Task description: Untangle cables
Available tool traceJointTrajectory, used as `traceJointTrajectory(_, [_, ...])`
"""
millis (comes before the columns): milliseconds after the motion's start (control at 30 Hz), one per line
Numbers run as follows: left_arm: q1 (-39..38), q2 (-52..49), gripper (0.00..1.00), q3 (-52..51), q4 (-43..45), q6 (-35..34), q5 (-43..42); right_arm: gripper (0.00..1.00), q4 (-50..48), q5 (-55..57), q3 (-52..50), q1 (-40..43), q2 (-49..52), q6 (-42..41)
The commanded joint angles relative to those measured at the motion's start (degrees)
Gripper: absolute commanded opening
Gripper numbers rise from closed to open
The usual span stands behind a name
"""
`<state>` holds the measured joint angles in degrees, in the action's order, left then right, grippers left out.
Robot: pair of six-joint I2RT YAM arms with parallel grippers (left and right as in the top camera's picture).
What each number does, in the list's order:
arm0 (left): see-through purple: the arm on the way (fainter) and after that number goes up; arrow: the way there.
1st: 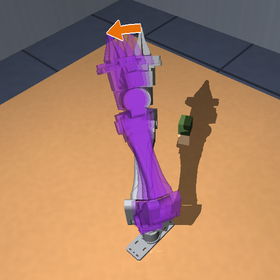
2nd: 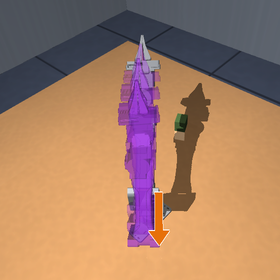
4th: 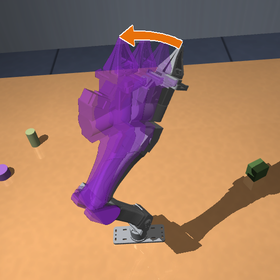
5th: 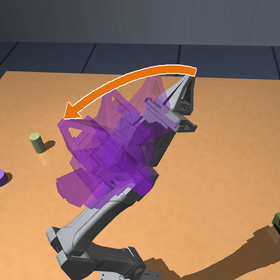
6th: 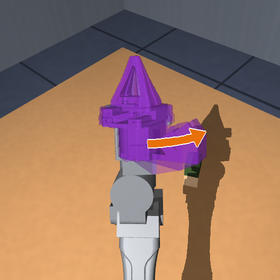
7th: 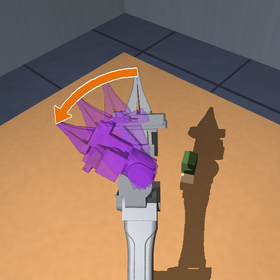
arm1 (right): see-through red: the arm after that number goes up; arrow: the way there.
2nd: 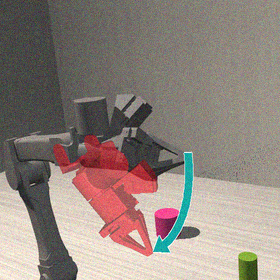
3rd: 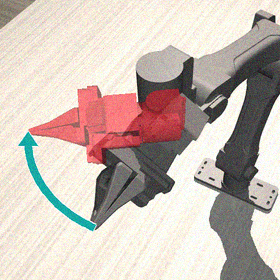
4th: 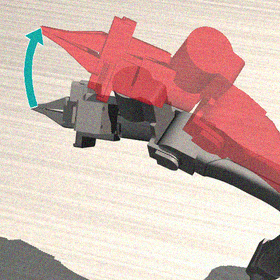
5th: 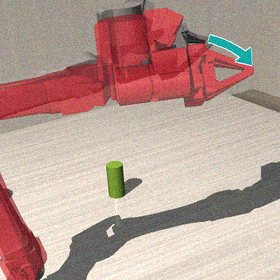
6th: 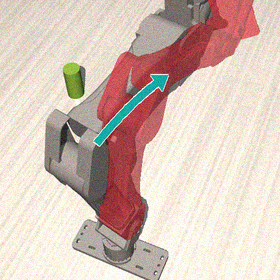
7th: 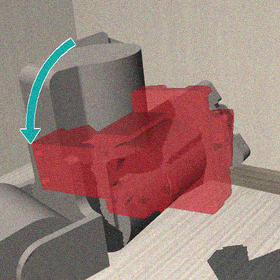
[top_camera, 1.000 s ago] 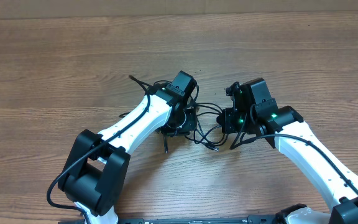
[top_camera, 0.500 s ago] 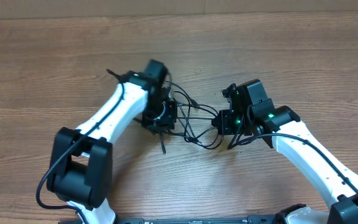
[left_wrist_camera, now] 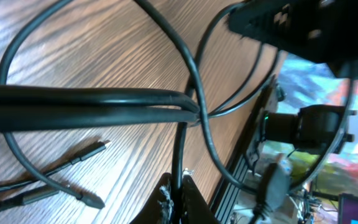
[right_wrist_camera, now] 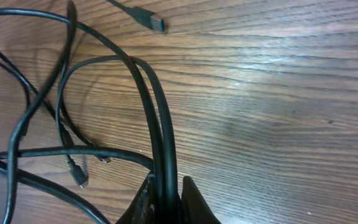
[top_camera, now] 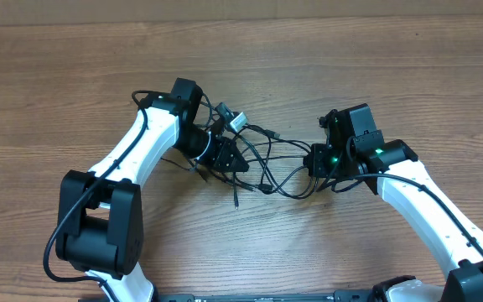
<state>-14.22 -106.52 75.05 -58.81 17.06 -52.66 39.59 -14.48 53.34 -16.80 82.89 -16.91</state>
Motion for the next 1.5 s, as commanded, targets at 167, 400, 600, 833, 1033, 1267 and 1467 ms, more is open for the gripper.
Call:
traceJointTrajectory(167, [2.62, 0.11, 0.04, -0.79, 3.5, 8.83, -26.8, 0.04, 0.04, 6.69, -0.02, 2.4, -0.52, -1.27])
traceJointTrajectory(400, [2.56, 0.09, 0.04, -0.79, 3.96, 2.69, -7.85, 0.04, -0.55, 5.14, -0.02, 2.4, -0.52, -1.27])
traceJointTrajectory(600, [2.58, 0.09, 0.04, -0.79, 4.26, -16.92, 21.07, 0.04, -1.64, 3.21, -0.02, 2.4, -0.52, -1.27])
traceJointTrajectory(833, [2.19, 0.09, 0.1, -0.81, 2.93, 5.2, -20.85, 0.04, -1.77, 3.19, -0.02, 2.4, -0.52, -1.29])
traceJointTrajectory(1033, [1.22, 0.02, 0.05, -0.81, 5.29, -3.67, 11.04, 0.04, -1.81, 2.8, -0.02, 2.4, -0.52, -1.27])
traceJointTrajectory(1267, [1.01, 0.02, 0.08, -0.81, 5.31, -27.5, 29.42, 0.04, -2.05, -0.28, -0.02, 2.4, -0.52, -1.27])
traceJointTrajectory(1467, [0.63, 0.02, 0.28, -0.81, 10.08, -29.94, 6.67, 0.04, -3.02, -1.07, -0.02, 2.4, -0.52, -1.27])
